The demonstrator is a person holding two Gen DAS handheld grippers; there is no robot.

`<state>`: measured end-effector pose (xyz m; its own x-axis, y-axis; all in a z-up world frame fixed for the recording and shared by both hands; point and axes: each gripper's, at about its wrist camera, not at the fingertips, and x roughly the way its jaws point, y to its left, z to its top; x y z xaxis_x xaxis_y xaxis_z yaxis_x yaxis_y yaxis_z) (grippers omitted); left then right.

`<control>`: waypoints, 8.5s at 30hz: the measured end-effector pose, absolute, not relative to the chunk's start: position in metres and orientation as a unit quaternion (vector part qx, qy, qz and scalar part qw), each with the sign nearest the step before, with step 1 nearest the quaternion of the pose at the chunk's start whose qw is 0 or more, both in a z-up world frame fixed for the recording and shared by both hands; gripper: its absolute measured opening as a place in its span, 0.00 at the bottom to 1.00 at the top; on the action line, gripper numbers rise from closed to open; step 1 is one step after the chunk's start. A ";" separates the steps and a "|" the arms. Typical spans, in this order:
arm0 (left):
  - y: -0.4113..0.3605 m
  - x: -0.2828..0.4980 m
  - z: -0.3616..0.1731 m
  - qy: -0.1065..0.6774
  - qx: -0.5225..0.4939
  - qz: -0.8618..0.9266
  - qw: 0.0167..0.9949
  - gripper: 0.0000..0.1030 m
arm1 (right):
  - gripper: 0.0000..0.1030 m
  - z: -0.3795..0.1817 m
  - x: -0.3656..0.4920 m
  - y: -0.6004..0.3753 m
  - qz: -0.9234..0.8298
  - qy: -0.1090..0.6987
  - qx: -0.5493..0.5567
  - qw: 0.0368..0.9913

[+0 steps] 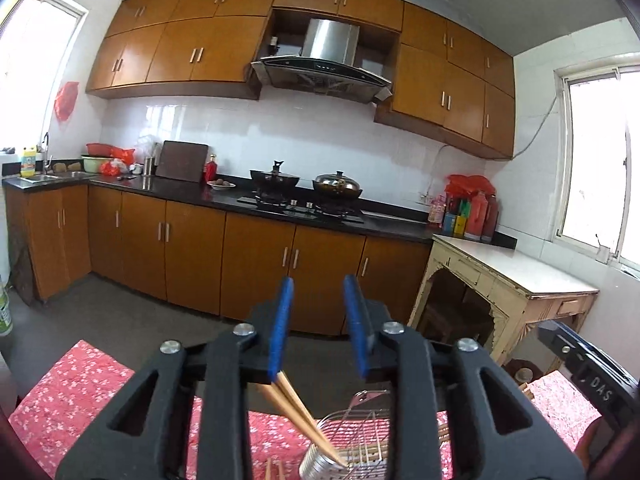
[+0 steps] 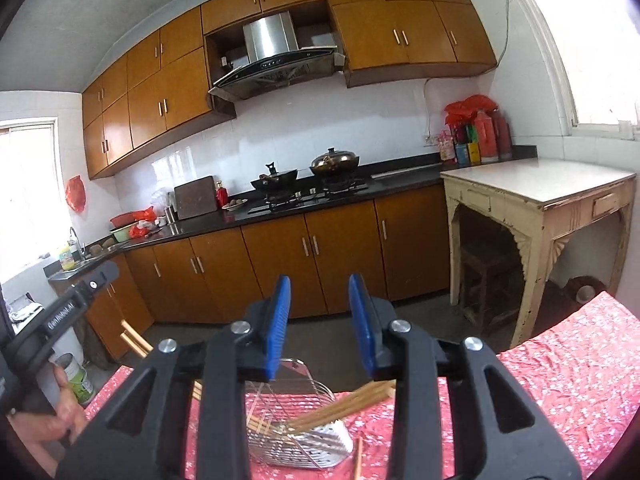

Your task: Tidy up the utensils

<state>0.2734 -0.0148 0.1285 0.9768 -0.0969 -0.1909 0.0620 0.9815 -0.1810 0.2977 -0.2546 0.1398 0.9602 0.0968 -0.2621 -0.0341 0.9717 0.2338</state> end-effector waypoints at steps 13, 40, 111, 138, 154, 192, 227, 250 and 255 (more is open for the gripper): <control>0.041 0.202 0.095 0.135 -0.083 -0.012 0.987 0.47 | 0.31 0.104 0.213 -0.281 0.000 0.173 0.094 0.980; 0.039 0.147 -0.057 0.302 -0.035 -0.022 0.953 0.59 | 0.11 -0.086 0.164 -0.232 0.001 0.434 0.045 0.900; 0.043 0.189 -0.099 0.436 0.026 -0.032 0.899 0.25 | 0.08 -0.098 0.206 -0.337 -0.139 0.432 0.105 0.885; 0.056 0.180 -0.097 0.433 0.016 -0.035 0.901 0.07 | 0.07 -0.096 0.198 -0.336 -0.135 0.432 0.105 0.885; 0.057 0.143 -0.047 0.305 0.035 -0.051 0.950 0.07 | 0.07 -0.052 0.174 -0.331 -0.133 0.356 0.093 0.920; 0.074 0.129 0.039 0.116 -0.048 -0.027 0.992 0.07 | 0.07 0.066 0.153 -0.317 -0.108 0.154 0.083 0.979; 0.050 0.138 0.121 0.050 -0.101 -0.099 0.989 0.07 | 0.07 0.166 0.144 -0.286 0.061 0.074 0.151 0.984; -0.021 0.221 0.170 0.004 -0.095 -0.079 0.992 0.07 | 0.07 0.209 0.248 -0.245 0.057 0.040 0.128 0.989; -0.028 0.239 0.158 0.017 -0.091 -0.075 0.993 0.07 | 0.07 0.196 0.276 -0.247 0.063 0.061 0.142 0.986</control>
